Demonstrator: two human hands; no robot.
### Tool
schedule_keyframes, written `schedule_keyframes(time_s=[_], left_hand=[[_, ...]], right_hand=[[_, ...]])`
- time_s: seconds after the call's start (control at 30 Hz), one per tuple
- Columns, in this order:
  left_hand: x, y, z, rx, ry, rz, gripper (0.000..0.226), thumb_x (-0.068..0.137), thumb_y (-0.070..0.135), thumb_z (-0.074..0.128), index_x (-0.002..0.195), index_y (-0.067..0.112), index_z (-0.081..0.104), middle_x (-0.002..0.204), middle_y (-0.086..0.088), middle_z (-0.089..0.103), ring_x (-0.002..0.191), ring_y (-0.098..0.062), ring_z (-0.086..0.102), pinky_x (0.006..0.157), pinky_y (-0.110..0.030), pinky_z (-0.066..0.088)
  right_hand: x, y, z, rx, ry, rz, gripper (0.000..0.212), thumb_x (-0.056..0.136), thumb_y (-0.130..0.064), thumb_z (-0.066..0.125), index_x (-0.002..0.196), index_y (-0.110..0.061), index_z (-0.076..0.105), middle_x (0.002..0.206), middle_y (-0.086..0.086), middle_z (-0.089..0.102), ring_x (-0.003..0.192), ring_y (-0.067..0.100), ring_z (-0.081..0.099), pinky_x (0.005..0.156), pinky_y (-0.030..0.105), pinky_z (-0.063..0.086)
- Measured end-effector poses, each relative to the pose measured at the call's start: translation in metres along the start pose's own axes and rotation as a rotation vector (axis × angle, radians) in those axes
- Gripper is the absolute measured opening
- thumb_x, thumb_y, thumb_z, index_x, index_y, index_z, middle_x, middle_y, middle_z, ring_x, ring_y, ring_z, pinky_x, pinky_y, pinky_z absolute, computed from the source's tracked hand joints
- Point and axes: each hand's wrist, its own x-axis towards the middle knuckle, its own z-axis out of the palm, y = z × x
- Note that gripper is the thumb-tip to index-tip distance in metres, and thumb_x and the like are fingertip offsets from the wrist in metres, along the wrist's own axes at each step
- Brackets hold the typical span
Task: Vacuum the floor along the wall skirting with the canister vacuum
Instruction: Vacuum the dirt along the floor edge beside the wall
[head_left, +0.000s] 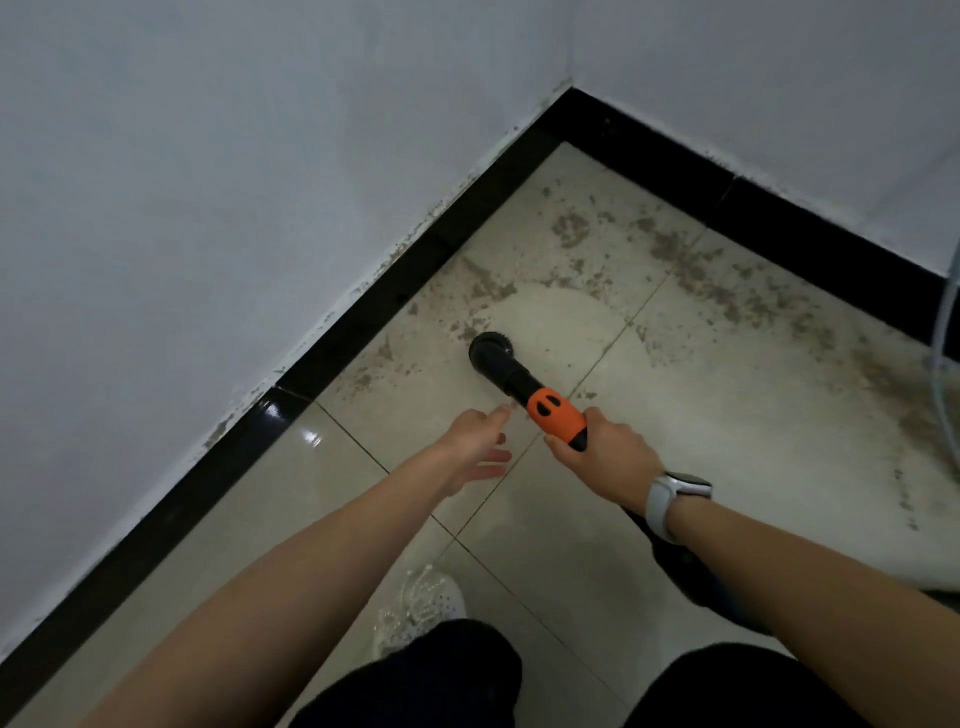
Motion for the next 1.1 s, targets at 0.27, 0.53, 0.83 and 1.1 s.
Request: schedule_keyframes(time_s=[0.27,0.53,0.83,1.1], left_hand=[[0.021,-0.031,-0.022,-0.536,0.158,-0.081,0.055,0.097,0.032,0.051,0.135,-0.003,0.034,0.120,-0.024,0.057,0.094,-0.029,0.063,0.063,-0.034,0.054],[0.039,-0.051,-0.070,-0.540,0.314,-0.042,0.046,0.097,0.024,0.047,0.131,-0.002,0.031,0.092,-0.012,0.051,0.081,-0.022,0.055,0.061,-0.032,0.048],[0.057,-0.055,-0.046,-0.548,0.383,0.035,0.048,0.097,0.026,0.046,0.132,-0.001,0.028,0.090,-0.008,0.049,0.081,-0.020,0.053,0.079,-0.040,0.050],[0.071,-0.010,0.007,-0.383,0.250,0.105,0.048,0.096,0.030,0.046,0.128,0.003,0.024,0.107,-0.015,0.053,0.102,-0.031,0.058,0.095,-0.050,0.048]], right_hand=[[-0.009,-0.050,0.017,-0.143,-0.204,-0.206,0.040,0.092,-0.051,0.049,0.108,-0.015,0.043,0.070,-0.005,0.044,0.061,0.018,0.046,0.051,0.028,0.034],[0.012,-0.095,0.048,-0.088,-0.302,-0.252,0.046,0.092,-0.052,0.050,0.113,-0.012,0.044,0.069,-0.008,0.042,0.056,0.010,0.043,0.051,0.027,0.035],[0.028,-0.074,0.049,-0.082,-0.287,-0.287,0.046,0.091,-0.053,0.051,0.111,-0.011,0.045,0.068,-0.009,0.043,0.056,0.011,0.044,0.057,0.030,0.040],[0.031,-0.030,0.016,0.001,-0.117,-0.134,0.043,0.089,-0.054,0.051,0.108,-0.015,0.047,0.082,-0.001,0.053,0.071,0.021,0.054,0.066,0.034,0.045]])
